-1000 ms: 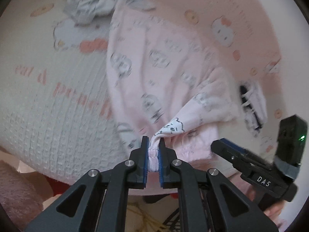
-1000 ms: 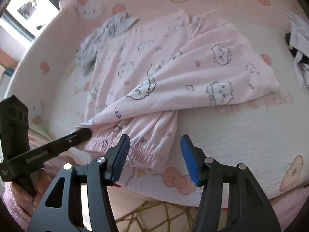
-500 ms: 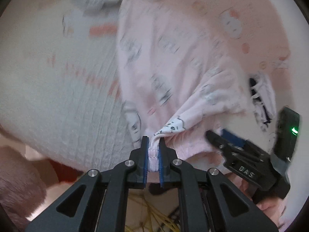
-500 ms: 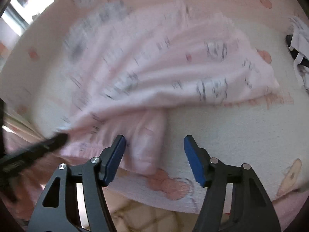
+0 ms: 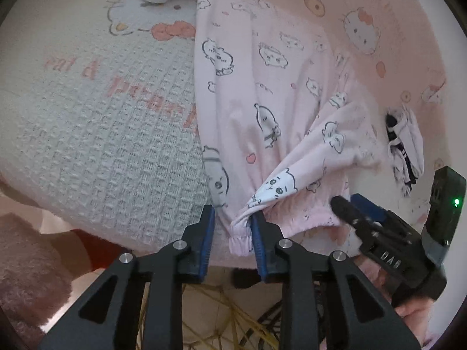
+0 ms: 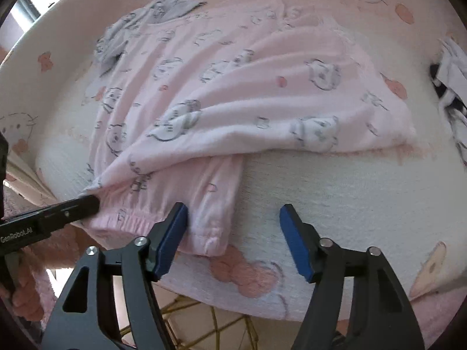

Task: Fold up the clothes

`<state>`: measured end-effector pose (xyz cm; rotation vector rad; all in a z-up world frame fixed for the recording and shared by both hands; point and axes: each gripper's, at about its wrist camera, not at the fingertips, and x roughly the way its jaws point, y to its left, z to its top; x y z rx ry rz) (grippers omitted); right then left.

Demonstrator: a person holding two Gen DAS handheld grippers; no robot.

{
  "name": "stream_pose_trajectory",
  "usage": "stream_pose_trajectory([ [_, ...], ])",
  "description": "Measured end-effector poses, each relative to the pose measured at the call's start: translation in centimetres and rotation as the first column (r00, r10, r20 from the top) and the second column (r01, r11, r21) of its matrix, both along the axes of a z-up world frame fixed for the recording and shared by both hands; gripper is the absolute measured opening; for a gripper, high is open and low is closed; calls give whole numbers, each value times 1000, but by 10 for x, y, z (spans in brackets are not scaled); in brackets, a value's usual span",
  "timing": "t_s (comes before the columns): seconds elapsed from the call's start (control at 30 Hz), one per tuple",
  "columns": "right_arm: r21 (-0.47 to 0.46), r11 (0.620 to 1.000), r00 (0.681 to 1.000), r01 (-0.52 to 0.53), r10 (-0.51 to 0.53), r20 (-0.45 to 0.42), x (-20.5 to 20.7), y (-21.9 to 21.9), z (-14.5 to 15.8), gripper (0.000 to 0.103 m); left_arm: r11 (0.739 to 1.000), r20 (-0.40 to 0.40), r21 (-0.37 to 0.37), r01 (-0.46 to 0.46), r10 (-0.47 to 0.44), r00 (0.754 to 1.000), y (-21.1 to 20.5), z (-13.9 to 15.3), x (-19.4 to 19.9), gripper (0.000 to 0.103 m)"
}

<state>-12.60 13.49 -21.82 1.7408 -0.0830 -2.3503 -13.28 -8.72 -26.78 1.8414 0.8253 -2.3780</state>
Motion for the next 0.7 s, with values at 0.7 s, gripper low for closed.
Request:
stream_pose_trajectory([
  [0.7, -71, 985, 978, 158, -166, -123, 28, 63, 50, 66, 990, -188, -108, 90, -109, 976, 11, 29, -16, 37],
])
